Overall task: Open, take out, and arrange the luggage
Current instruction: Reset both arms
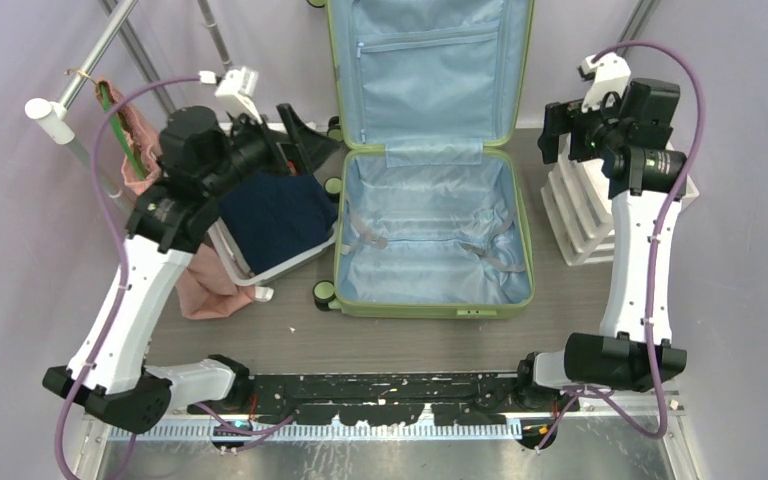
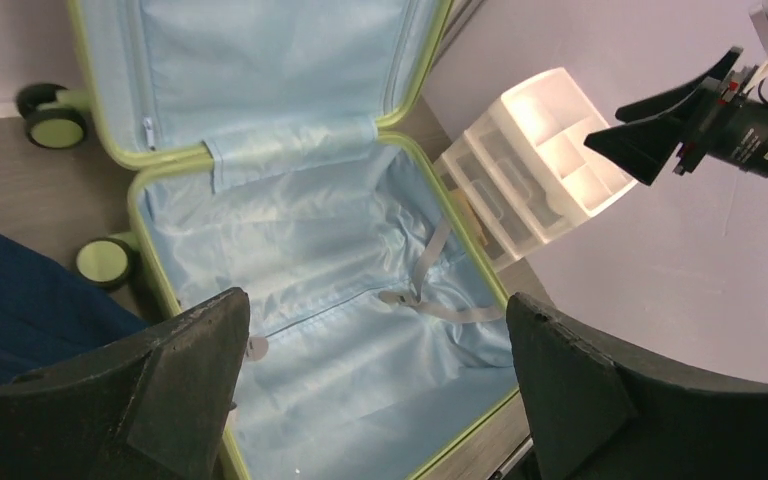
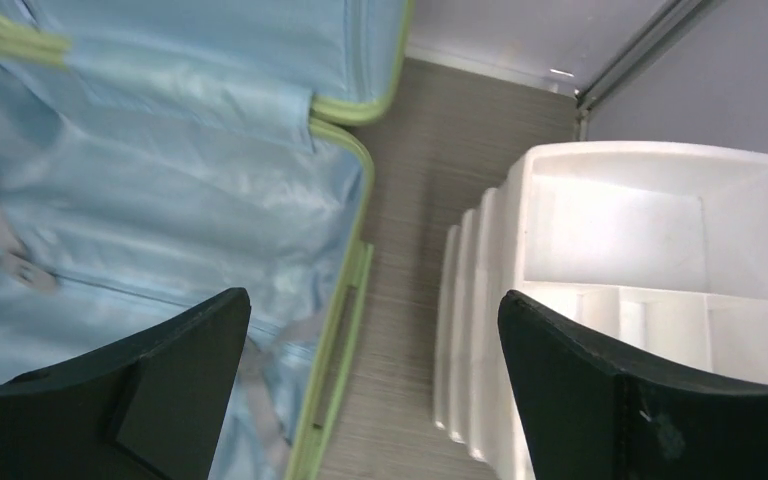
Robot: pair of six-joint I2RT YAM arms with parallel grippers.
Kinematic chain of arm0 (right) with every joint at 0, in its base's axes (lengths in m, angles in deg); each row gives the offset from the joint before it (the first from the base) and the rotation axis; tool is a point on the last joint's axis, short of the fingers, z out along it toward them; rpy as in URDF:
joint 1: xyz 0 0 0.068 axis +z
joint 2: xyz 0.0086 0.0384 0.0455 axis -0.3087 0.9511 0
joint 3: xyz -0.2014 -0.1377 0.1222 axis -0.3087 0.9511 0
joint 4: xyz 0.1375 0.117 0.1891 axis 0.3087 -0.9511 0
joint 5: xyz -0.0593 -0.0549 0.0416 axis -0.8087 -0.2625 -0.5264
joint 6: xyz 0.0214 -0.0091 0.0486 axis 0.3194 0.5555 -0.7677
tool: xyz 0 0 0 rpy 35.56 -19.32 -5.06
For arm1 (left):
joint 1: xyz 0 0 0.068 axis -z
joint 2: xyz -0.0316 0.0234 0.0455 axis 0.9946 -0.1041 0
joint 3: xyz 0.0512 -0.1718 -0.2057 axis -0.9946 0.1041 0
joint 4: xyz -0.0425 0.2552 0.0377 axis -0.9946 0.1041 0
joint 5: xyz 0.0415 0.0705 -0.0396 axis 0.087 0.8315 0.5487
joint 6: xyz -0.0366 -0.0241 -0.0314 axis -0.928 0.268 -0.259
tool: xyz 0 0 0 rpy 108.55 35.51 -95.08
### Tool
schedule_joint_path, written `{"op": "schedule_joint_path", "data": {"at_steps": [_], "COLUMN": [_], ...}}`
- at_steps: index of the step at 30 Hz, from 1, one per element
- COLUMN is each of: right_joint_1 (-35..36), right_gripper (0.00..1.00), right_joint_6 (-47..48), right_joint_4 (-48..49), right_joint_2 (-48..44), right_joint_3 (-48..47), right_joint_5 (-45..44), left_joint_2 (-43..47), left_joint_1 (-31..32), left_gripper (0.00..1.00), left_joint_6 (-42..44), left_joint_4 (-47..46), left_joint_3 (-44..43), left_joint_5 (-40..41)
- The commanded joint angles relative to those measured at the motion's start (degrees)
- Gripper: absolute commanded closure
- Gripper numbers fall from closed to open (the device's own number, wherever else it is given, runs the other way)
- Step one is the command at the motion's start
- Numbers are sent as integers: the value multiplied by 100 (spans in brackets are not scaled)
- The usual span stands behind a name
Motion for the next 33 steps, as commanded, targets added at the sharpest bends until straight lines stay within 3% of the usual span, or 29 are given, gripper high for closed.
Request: {"op": "schedule_joint_path", "data": {"at_steps": [1, 5, 13, 33], "right_joint_1": [-42, -42, -38, -34], "right_gripper": [0, 0, 0, 0], "right_joint_6": [-1698, -2256, -3020, -3851], "right_joint_4": [502, 824, 726, 673], "right_joint_2": [-387, -881, -1295, -658], "right_joint_3": [-227, -149, -98, -548], "right_joint_5": [290, 183, -374, -152], "left_joint_2": [12, 75, 246, 729], "left_joint_1": [-110, -111, -111, -111], "left_gripper": [0, 0, 0, 0], "left_joint_6": [350, 313, -137, -989], "left_joint_4": [1206, 1346, 1281, 1338], "left_joint_3": [-1033, -1420, -1174, -911], "left_joint_5": [225, 210, -6, -186]}}
